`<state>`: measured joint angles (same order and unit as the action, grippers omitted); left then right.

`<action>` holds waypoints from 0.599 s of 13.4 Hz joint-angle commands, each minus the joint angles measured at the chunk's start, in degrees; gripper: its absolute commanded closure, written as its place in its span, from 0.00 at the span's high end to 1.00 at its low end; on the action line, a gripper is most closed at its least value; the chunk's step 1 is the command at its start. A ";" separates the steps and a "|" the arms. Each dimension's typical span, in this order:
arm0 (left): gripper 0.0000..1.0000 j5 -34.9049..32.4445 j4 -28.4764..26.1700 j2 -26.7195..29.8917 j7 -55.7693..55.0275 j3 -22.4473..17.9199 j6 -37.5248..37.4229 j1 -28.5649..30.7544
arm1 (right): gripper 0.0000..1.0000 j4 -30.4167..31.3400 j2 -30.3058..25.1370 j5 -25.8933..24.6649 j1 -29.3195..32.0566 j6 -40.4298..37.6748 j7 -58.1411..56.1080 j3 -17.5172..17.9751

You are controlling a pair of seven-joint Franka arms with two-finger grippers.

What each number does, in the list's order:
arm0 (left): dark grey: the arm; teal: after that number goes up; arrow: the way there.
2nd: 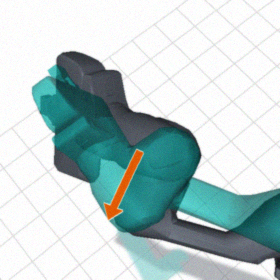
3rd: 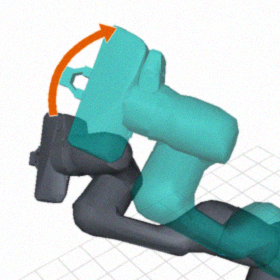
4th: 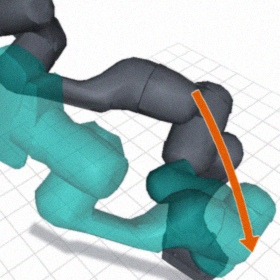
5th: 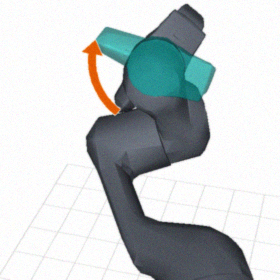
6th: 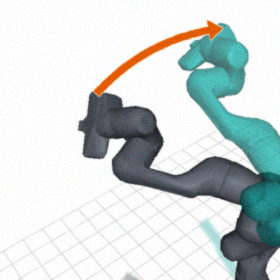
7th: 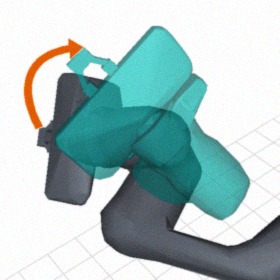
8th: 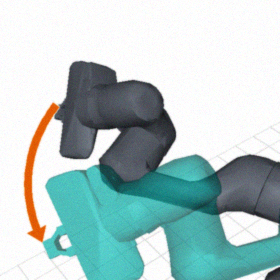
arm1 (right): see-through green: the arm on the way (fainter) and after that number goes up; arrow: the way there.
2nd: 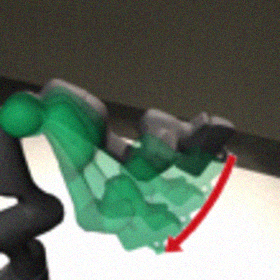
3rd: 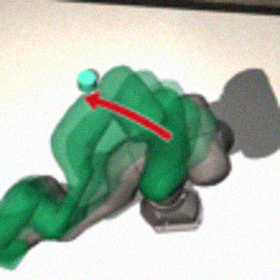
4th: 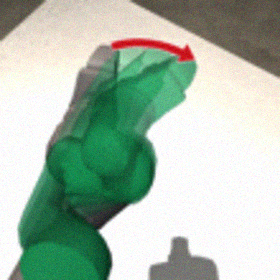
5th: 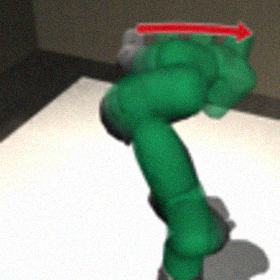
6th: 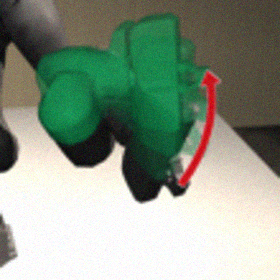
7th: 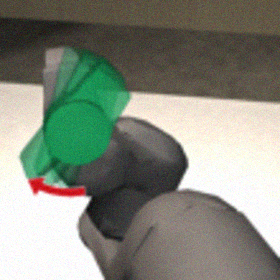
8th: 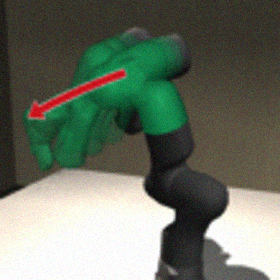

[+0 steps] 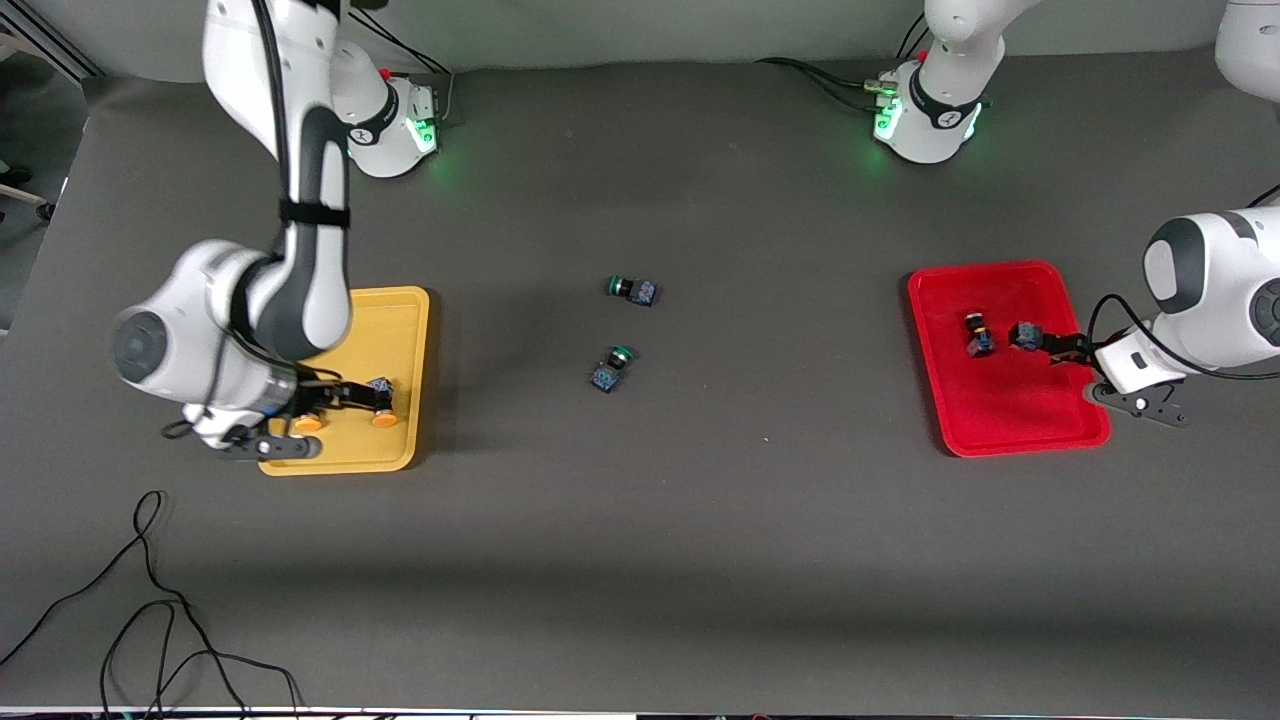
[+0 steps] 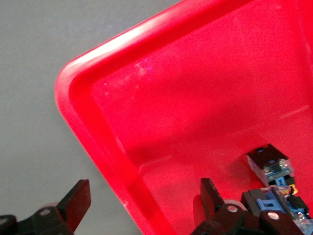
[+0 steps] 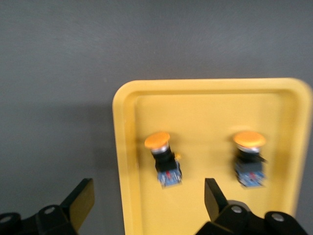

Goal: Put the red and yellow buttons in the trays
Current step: 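Open both grippers to release the buttons inside their trays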

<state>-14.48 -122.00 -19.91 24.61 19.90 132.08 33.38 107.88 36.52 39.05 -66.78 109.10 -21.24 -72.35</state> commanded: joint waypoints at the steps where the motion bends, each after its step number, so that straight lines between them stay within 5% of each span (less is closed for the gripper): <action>1: 1.00 -0.02 1.41 -0.04 -2.53 0.14 -2.09 -1.57 | 1.00 -3.54 -1.45 -3.36 -6.24 -5.99 -0.29 -8.13; 3: 1.00 -1.15 2.03 -0.22 -4.13 0.14 -1.83 -2.53 | 1.00 -5.92 -1.45 -3.36 -7.58 -9.77 -0.29 -11.67; 8: 1.00 -13.01 3.52 -4.08 -4.48 -0.04 0.28 -4.29 | 1.00 -13.29 -2.24 -6.25 -6.88 -14.95 1.28 -13.69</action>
<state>-24.44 -120.36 -21.92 20.78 20.24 131.84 29.54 98.20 35.15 35.01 -74.12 97.47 -21.15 -85.15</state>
